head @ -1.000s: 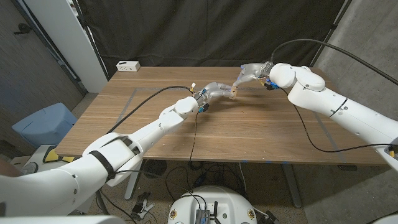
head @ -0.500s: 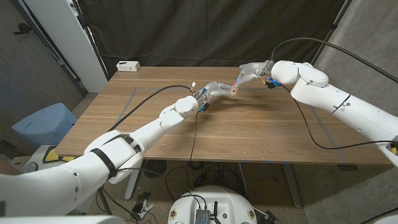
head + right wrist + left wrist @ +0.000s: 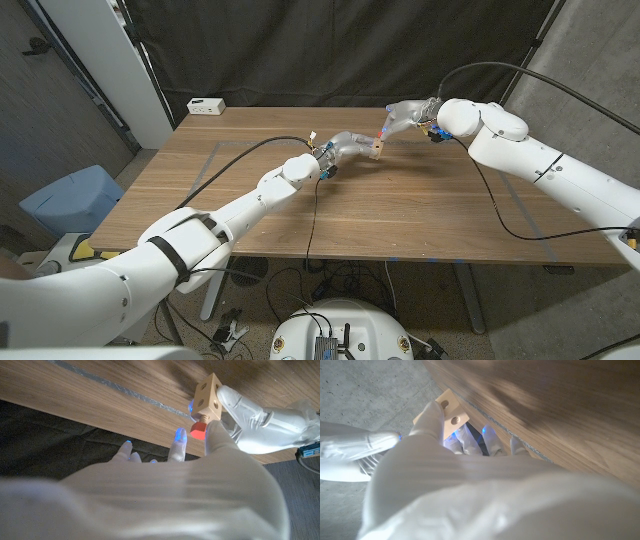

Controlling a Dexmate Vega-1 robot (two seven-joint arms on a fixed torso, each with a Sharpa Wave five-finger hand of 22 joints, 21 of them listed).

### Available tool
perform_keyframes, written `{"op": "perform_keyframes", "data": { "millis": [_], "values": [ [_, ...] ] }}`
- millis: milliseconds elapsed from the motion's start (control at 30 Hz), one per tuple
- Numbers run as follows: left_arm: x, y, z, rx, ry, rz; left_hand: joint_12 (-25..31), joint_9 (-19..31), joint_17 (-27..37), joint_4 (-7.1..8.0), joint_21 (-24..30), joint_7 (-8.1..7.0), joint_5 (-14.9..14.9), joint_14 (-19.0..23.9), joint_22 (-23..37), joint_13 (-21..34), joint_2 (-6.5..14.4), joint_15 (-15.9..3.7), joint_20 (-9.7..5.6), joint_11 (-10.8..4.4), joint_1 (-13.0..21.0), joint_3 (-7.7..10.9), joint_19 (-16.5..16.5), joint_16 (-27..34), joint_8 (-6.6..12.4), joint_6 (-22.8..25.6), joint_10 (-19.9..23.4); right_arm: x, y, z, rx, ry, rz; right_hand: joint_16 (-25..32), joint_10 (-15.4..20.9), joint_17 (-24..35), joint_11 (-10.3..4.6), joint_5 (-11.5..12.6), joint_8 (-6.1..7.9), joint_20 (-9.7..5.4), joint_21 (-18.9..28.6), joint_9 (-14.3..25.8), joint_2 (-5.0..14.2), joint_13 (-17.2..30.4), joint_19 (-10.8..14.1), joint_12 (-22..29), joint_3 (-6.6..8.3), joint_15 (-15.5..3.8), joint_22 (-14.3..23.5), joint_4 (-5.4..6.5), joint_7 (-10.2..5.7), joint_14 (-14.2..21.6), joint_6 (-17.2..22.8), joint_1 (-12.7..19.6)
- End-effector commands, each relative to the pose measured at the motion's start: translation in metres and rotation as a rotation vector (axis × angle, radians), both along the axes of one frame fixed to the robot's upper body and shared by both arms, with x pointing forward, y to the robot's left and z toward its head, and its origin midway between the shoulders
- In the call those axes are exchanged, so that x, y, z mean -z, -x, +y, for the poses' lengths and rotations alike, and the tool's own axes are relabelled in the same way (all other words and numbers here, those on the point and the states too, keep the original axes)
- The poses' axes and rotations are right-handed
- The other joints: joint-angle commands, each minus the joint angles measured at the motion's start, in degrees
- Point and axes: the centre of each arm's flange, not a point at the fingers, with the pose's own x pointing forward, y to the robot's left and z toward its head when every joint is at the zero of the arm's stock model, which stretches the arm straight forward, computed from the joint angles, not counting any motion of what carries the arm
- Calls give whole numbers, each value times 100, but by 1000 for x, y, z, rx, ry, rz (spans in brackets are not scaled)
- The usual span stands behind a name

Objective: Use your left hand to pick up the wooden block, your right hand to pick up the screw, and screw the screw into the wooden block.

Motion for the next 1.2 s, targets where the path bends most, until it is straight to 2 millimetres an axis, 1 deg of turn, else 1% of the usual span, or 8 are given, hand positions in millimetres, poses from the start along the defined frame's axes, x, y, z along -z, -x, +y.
{"op": "perform_keyframes", "data": {
  "millis": [33, 333, 533, 600, 667, 833, 967, 1200],
  "values": [
    [1, -2, -1, 2, -7, 7, 44, 13, -4, 31, 41, -16, 29, -21, 18, 10, 98, -186, -1, 14, -58, 60, -34, -9, 43, 75, 38, 3, -5, -3, 8, -17, -11, 33, 108, -6, -38, -12, 66, 21, 34, 22, 5, 18, 72, 56, 81, -21, 15, -4, -26, 68, 144, 127],
    [1, -4, -3, 6, -9, 12, 46, 13, -3, 33, 39, -22, 30, -17, 18, 11, 103, -194, 0, 13, -60, 63, -39, -7, 45, 81, 41, 4, -7, -4, 13, -22, -14, 40, 226, -17, -73, -27, 164, -6, 42, 57, -17, 16, 150, 65, 119, -60, 15, 11, -78, 160, 368, 219],
    [0, -5, -3, 5, -9, 12, 44, 13, -2, 30, 39, -13, 32, -21, 18, 12, 112, -184, 0, 16, -51, 69, -42, -7, 39, 65, 33, 5, -8, -3, 13, -25, -19, 48, 406, -25, -70, -35, 277, -45, 48, 108, -47, 16, 235, 89, 144, -98, 16, 30, -106, 266, 585, 291],
    [1, -5, -3, 5, -8, 12, 43, 13, -3, 28, 39, -14, 33, -23, 18, 12, 108, -184, -1, 15, -51, 69, -42, -10, 40, 67, 30, 5, -8, -3, 13, -26, -21, 49, 429, -26, -111, -35, 296, -49, 49, 116, -51, 16, 250, 90, 148, -91, 16, 33, -115, 283, 620, 303],
    [1, -5, -3, 6, -8, 13, 44, 13, -3, 28, 39, -14, 33, -26, 18, 13, 107, -184, -1, 14, -52, 70, -43, -11, 40, 67, 30, 5, -9, -2, 15, -27, -26, 60, 475, -26, -89, -36, 333, -46, 49, 128, -56, 16, 263, 96, 153, -111, 16, 37, -140, 332, 691, 318],
    [1, -6, -3, 6, -8, 13, 40, 13, -4, 27, 39, -16, 33, -26, 18, 13, 103, -187, -1, 14, -52, 69, -43, -11, 37, 59, 21, 5, -9, -1, 21, -27, -34, 68, 595, -28, -95, -38, 426, -74, 64, 161, -67, 16, 350, 108, 166, -124, 17, 47, -155, 407, 863, 356],
    [1, -6, -2, 6, -8, 12, 38, 12, -3, 27, 39, -16, 33, -21, 18, 12, 107, -184, -1, 13, -49, 71, -44, -8, 36, 57, 16, 5, -9, 0, 23, -29, -37, 79, 658, -28, -130, -39, 480, -91, 67, 182, -79, 16, 389, 110, 169, -147, 18, 54, -180, 471, 956, 372],
    [0, -5, -2, 9, -10, 9, 40, 12, -2, 26, 39, -10, 34, -24, 18, 15, 109, -184, -1, 11, -47, 73, -45, -9, 36, 56, 12, 7, -7, 1, 34, -27, -52, 99, 819, -25, -126, -39, 582, -118, 78, 229, -93, 16, 486, 123, 174, -191, 20, 71, -182, 597, 1105, 396]
  ]
}}
